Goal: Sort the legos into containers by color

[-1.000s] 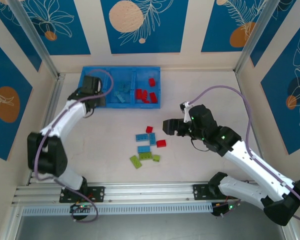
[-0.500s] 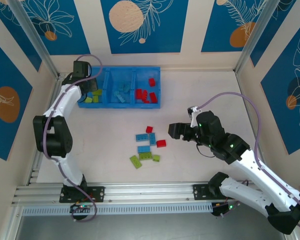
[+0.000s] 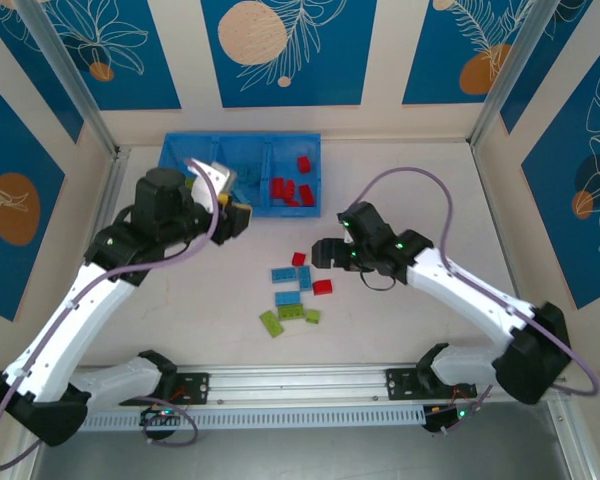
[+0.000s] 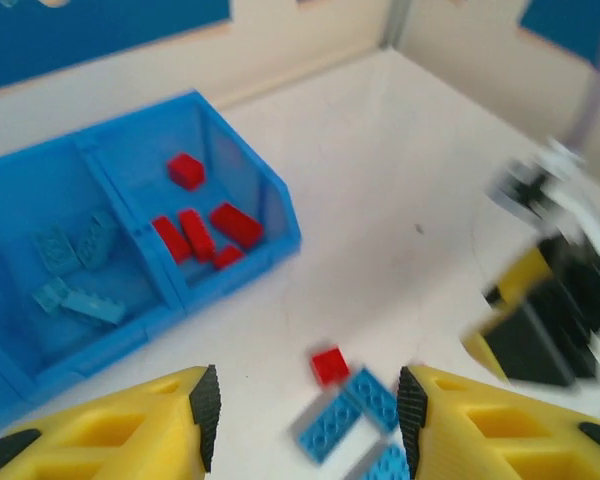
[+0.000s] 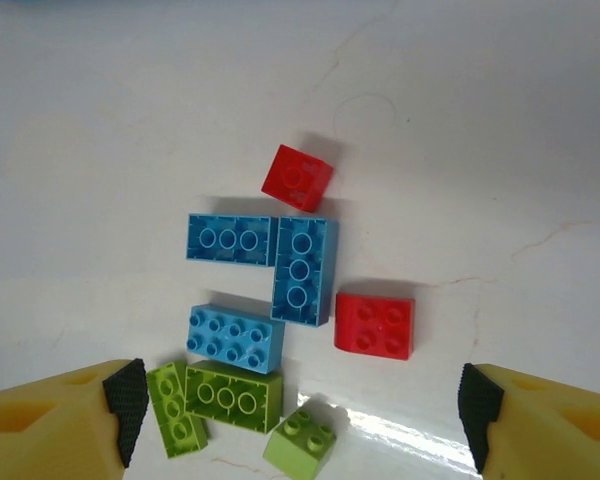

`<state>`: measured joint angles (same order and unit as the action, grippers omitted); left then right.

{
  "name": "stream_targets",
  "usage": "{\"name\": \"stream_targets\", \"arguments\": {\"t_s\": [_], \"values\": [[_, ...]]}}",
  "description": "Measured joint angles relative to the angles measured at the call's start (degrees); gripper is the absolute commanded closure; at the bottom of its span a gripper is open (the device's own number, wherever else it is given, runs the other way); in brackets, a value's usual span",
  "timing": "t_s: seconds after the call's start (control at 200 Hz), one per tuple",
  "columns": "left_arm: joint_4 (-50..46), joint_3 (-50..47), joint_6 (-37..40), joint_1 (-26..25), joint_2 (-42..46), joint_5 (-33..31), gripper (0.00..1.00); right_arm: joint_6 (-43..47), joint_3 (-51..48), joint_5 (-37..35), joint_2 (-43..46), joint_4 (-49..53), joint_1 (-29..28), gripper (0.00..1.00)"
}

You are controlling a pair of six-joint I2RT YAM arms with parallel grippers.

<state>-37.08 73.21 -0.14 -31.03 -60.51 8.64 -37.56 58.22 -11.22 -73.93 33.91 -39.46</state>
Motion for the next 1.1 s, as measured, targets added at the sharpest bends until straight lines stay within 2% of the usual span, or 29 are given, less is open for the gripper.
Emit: {"name": "stream_targets", "arguments": {"t_s": [0.1, 0.145, 0.28, 0.4, 0.5, 0.58, 0.76, 0.89, 0.99, 1.055, 1.1], "values": [[-1.5, -8.3, 6.5, -0.3, 3.6, 1.4, 0.43, 1.9, 2.5, 0.2, -7.2, -0.7, -0.8, 0.32], [-1.6, -12.2, 9.0, -0.4, 5.2, 1.8, 0.38, 3.0, 3.1, 0.1, -10.2, -1.0, -1.3, 0.35], [-2.7, -20.2, 17.2, -0.4, 8.9, 2.8, 0.31, 6.8, 4.8, 0.3, -18.1, -1.0, -3.0, 0.34], [-2.8, -21.1, 21.0, -0.4, 9.8, 3.0, 0.29, 9.2, 7.7, 0.6, -23.7, 0.0, -5.0, 0.34], [-2.5, -21.1, 22.7, -0.4, 9.8, 2.9, 0.28, 9.8, 10.5, -0.3, -27.9, 0.2, -6.5, 0.38], [-2.3, -21.1, 23.3, -0.4, 9.8, 2.7, 0.28, 9.7, 11.5, -1.5, -30.4, 0.3, -7.4, 0.43], [-1.7, -21.5, 24.1, -0.4, 10.0, 1.4, 0.27, 9.5, 12.2, -4.2, -34.4, 1.8, -8.7, 0.45], [-1.1, -21.9, 24.3, -0.4, 11.1, 0.3, 0.27, 9.1, 12.4, -6.1, -34.9, 2.1, -9.0, 0.68], [-0.5, -22.1, 24.3, -0.4, 11.9, -0.8, 0.25, 7.7, 12.8, -7.4, -34.6, 2.5, -9.3, 0.73], [0.2, -22.4, 24.2, -0.4, 12.6, -1.6, 0.08, 6.9, 12.5, -8.2, -33.7, 3.0, -9.3, 0.73], [0.7, -22.7, 24.6, -0.4, 13.5, -1.9, 0.01, 6.0, 12.1, -9.0, -31.7, 3.1, -9.3, 0.73]]}}
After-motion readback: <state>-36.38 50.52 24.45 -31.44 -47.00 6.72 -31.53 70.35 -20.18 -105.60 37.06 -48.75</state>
